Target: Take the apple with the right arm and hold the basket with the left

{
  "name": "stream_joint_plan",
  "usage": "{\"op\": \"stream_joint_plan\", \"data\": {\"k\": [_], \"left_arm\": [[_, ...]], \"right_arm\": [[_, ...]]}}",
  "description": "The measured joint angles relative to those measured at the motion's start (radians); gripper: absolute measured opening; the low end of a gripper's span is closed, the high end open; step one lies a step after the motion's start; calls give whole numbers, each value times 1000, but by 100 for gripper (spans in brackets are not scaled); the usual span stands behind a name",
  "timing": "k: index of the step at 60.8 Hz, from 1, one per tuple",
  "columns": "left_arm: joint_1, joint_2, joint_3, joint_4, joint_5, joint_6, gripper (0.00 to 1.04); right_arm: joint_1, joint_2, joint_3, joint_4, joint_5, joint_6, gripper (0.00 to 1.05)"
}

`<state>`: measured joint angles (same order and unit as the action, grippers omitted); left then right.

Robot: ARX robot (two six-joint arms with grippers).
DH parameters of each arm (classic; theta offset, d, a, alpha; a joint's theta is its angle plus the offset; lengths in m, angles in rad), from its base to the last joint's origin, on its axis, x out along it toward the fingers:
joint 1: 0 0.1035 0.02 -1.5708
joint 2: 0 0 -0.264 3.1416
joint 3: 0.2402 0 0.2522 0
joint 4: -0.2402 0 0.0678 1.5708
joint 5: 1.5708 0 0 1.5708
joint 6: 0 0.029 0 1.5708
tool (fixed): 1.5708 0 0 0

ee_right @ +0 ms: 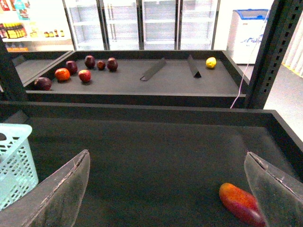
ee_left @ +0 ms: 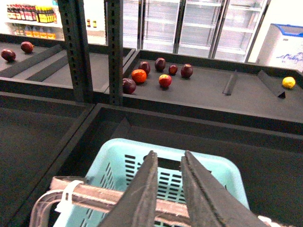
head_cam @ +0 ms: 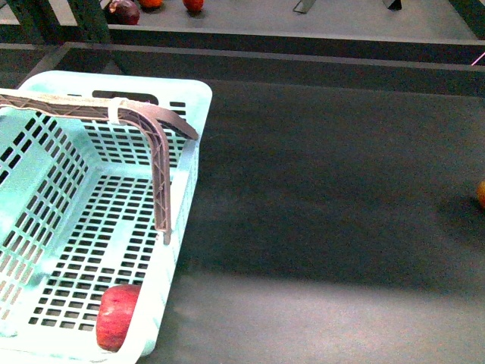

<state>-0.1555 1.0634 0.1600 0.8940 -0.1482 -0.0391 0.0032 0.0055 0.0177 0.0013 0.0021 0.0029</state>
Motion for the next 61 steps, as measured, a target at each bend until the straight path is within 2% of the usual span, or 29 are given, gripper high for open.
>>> {"op": "stream_joint_plan", "data": {"k": [9,15,19,25,52,61], "left_arm": [[45,-132,-62,-73,43,20,3],[62,-152,-109,-39,60,23,3],[110,-198,-127,-81,131,26,3],[149,-280,-135,-148,140,27,3],[151,-645,-145,-478,148,28,3],[151,-713,-145,-544,148,28,3]], "right_arm": [[0,0,0,0,0,0,96],[0,0,0,0,0,0,96],[0,0,0,0,0,0,96],[0,0,0,0,0,0,96],[0,0,0,0,0,0,96],[0,0,0,0,0,0,96]]}}
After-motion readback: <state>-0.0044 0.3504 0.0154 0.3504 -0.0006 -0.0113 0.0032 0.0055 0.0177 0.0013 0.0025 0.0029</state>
